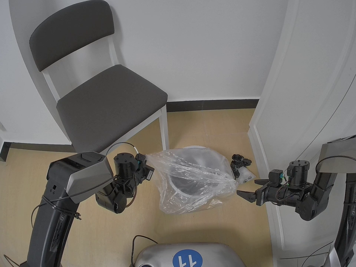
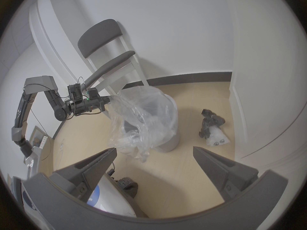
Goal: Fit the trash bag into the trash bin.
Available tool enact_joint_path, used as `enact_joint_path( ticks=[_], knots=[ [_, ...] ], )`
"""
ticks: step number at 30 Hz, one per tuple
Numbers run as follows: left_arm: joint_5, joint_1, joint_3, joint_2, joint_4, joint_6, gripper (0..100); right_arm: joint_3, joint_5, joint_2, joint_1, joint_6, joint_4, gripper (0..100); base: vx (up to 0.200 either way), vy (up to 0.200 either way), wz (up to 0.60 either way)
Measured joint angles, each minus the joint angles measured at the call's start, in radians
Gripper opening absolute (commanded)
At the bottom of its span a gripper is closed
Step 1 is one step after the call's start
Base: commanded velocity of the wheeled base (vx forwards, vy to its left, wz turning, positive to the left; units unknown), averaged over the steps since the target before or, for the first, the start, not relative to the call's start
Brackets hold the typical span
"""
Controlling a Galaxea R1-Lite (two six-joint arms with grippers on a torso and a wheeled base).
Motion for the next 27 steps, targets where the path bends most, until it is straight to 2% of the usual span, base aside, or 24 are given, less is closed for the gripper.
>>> enact_joint_path(
  ticks=[3,9,12,15,20,21,24,27],
  knots=[
    [0.000,-0.004,0.003,-0.002,-0.010,-0.001,0,-0.001,-0.096,-0.013,0.051,0.014,-0.027,100,0.000,0.000,0.00],
    [0.000,-0.019,0.006,-0.008,-0.034,-0.004,0,-0.043,-0.441,-0.029,0.198,0.043,-0.071,100,0.000,0.000,0.00],
    [-0.003,-0.028,0.006,-0.011,-0.053,-0.011,0,-0.089,-0.539,-0.042,0.280,0.024,-0.073,100,0.000,0.000,0.00],
    [-0.005,-0.032,0.006,-0.013,-0.076,-0.016,0,-0.139,-0.579,-0.055,0.326,-0.066,-0.032,100,0.000,0.000,0.00],
    [-0.008,-0.041,0.006,-0.013,-0.097,-0.020,0,-0.286,-0.662,-0.051,0.381,-0.305,0.025,100,0.000,0.000,0.00],
    [-0.008,-0.043,0.006,-0.012,-0.100,-0.020,100,-0.320,-0.692,-0.042,0.393,-0.360,0.033,100,0.000,0.000,0.00],
    [-0.008,-0.049,0.006,-0.012,-0.108,-0.020,100,-0.397,-0.775,0.000,0.430,-0.474,0.031,100,0.000,0.000,0.00],
    [-0.009,-0.048,0.006,-0.012,-0.112,-0.020,100,-0.431,-0.826,0.061,0.466,-0.551,-0.007,100,0.000,0.000,0.00]
  ],
)
